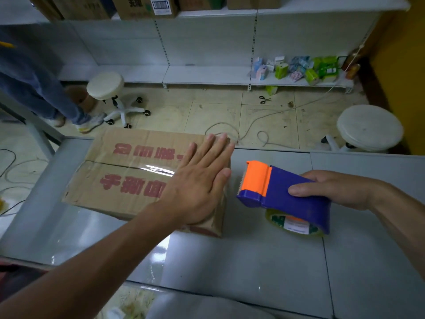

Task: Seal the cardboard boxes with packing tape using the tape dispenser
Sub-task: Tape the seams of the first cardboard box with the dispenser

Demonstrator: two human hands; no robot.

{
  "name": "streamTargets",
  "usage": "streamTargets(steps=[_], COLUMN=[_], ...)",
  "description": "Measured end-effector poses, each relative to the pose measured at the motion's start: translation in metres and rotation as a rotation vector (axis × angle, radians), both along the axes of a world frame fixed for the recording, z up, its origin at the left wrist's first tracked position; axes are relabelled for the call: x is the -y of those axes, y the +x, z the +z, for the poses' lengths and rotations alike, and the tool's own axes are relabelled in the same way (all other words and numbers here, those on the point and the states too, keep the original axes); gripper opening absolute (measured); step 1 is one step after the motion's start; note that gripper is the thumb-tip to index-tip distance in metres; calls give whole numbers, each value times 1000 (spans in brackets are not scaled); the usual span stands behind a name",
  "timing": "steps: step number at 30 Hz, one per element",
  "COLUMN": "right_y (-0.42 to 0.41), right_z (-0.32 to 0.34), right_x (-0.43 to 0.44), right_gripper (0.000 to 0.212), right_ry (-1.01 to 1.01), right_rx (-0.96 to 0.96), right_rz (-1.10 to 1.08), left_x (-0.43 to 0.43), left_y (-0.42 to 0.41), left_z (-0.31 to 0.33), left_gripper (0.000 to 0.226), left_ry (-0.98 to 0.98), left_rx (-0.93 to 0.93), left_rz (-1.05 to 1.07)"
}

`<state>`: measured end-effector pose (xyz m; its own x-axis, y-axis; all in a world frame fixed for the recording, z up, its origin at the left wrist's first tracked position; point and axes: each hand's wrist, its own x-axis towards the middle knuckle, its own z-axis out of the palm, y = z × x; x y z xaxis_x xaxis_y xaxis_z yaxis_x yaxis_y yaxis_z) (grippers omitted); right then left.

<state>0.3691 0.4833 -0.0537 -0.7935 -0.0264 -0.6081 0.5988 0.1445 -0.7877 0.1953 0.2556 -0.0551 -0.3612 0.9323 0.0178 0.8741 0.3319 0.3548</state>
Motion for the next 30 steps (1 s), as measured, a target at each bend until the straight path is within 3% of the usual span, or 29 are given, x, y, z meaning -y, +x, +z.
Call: streamTargets(steps=[7,24,27,30], right_y=[2,-1,-4,-8], right_z=[2,41,49,54], right_x=[-3,-8,-7,-4], right_gripper=[79,62,66,53], right_ry=[4,255,304,366], right_rx=[-19,105,130,157], right_rz=[69,159,162,142], left_x=[1,-5,-6,-15], left_y=[1,3,3,5], left_z=[-1,0,6,16], left_gripper=[59,58,52,44], left_ry=[5,-7,-11,-98], left_rx=[10,-82,-93,-156], left_rz=[30,68,51,-14])
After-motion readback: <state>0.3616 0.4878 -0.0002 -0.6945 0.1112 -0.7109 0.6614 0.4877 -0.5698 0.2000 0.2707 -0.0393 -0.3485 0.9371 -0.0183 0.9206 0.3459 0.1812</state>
